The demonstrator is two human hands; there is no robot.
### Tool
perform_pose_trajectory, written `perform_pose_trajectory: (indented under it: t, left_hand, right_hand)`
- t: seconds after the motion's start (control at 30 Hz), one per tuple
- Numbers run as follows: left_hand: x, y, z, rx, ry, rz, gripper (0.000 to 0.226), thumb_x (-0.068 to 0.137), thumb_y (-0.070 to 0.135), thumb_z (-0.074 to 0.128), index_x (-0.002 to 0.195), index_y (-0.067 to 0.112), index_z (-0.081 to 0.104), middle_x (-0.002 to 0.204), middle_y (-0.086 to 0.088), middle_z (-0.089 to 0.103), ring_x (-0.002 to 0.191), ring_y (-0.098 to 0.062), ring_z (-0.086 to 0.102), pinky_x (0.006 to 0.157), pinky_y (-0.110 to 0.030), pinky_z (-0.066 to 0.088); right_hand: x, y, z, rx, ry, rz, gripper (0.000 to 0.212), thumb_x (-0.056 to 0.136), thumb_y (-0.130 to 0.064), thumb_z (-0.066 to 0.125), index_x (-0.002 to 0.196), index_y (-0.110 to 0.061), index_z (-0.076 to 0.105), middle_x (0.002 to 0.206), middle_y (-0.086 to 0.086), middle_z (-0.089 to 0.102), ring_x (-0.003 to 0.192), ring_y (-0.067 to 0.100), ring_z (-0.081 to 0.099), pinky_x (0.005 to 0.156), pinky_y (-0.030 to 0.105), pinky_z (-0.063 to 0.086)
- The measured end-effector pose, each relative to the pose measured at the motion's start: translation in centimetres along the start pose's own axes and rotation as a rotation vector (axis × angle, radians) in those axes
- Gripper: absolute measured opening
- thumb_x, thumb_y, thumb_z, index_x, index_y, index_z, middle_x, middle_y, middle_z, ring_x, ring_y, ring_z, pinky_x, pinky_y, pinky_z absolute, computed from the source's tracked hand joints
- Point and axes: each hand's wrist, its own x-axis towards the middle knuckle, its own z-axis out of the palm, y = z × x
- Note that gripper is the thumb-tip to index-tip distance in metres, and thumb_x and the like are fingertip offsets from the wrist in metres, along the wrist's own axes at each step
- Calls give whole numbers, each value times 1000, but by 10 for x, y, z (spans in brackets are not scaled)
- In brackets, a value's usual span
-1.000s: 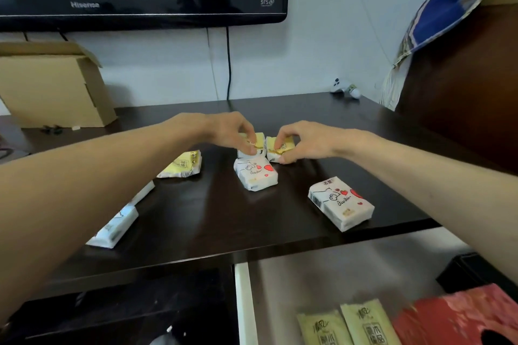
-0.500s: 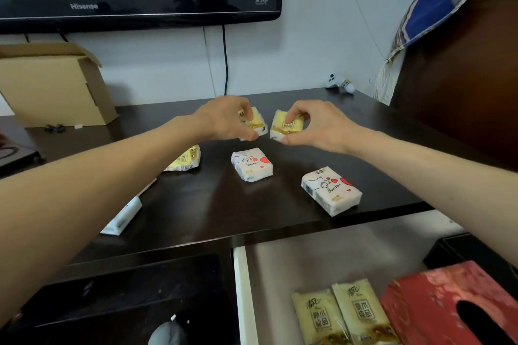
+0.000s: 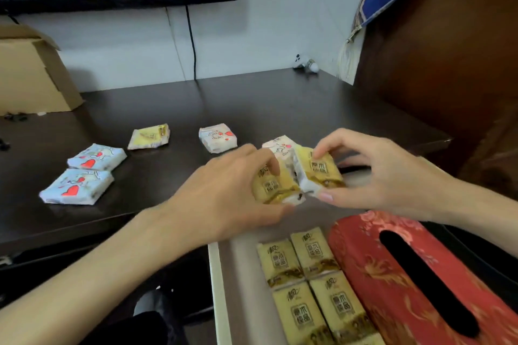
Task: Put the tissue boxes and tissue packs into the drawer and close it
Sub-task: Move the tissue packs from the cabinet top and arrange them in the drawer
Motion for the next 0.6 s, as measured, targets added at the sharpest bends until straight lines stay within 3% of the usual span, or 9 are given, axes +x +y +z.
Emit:
perform_pose_trajectory:
  t: [0.2, 0.33, 0.5, 0.6]
  left_hand:
    - [-17, 1, 49, 71, -182, -33, 50, 66, 76, 59, 100, 43, 45, 98, 18, 48, 89, -6, 51, 74, -34, 48]
    - [-18, -6, 83, 118, -225, -35, 51, 67, 71, 61, 101, 37, 45, 96, 17, 45, 87, -10, 48, 67, -33, 43]
    - [-22, -11, 102, 154, -243, 5, 54, 66, 70, 62, 99, 35, 37, 91, 17, 40, 81, -9, 44, 53, -26, 26]
    - [-23, -12, 105, 131, -226, -15, 66, 65, 71, 64, 114, 33, 41, 101, 16, 47, 88, -9, 48, 60, -25, 33]
  right_hand:
    - [-28, 15, 18, -162, -140, 49, 52, 74, -58, 81, 116, -51, 52, 116, -30, 65, 106, -4, 65, 82, 29, 55]
    - [-33, 24, 26, -154, -149, 74, 55, 72, -60, 81, 116, -50, 51, 115, -25, 67, 105, 1, 67, 88, 38, 59]
    - [-29, 27, 32, -154, -176, 86, 58, 73, -58, 82, 121, -52, 50, 121, -31, 63, 117, -7, 61, 97, 35, 56]
    - [-25, 26, 36, -187, -203, 101, 68, 73, -60, 81, 130, -54, 46, 127, -35, 58, 123, -12, 54, 103, 30, 51]
